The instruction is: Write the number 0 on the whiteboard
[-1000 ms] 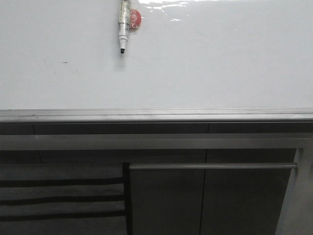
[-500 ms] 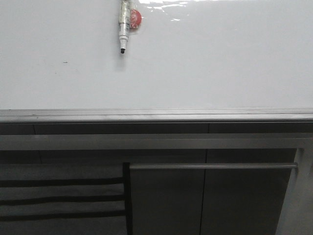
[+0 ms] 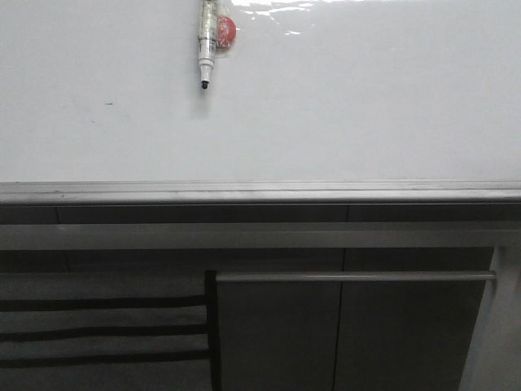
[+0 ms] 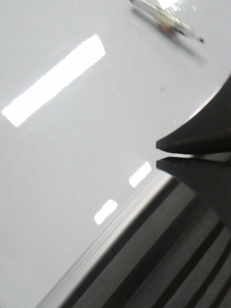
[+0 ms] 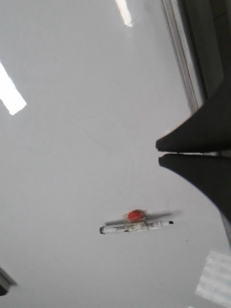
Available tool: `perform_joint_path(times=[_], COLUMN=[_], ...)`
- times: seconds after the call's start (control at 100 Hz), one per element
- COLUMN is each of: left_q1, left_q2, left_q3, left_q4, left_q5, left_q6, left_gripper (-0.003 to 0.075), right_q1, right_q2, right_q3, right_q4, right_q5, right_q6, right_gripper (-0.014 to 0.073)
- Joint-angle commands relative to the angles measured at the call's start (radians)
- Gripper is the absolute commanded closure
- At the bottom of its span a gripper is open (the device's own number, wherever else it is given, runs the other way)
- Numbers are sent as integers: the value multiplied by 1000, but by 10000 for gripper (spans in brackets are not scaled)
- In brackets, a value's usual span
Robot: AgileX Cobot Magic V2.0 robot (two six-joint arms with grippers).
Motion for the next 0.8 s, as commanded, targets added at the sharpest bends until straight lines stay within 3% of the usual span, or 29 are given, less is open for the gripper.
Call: perform_joint_path(times=[0.0, 0.11, 0.24, 0.34, 0.45, 0.53, 0.58, 0.64, 0.79], left_q1=[3, -7, -30, -30, -31, -58, -85, -122, -256], left_q2=[-27, -27, 10, 124, 322, 453, 534, 605, 760], left_q3=[28, -9, -181, -338, -499, -581, -620, -663, -769], left_q4=[-224, -225, -74, -1, -28, -97, -153, -221, -220], left_q5=[-94, -42, 139, 262, 395, 457, 470, 474, 406], left_q6=[-10, 44, 392, 584, 746, 834, 873, 924, 996], left_gripper=[740, 740, 738, 697, 507, 328, 268, 272, 407], right_q1=[-6, -6, -6, -6, -6, -6, -6, -6, -6], right_q2=[-19, -17, 28, 110, 213, 290, 327, 359, 387], right_q3=[-3, -65, -199, -310, -417, -470, -493, -511, -519], right_q4=[77, 71, -57, -224, -370, -395, -395, -395, -395], right_q5=[-100, -37, 133, 246, 315, 338, 345, 353, 362], right_q6=[-6, -12, -40, -56, -60, -60, -60, -60, -60], right_gripper=[641, 641, 629, 550, 398, 303, 276, 273, 274])
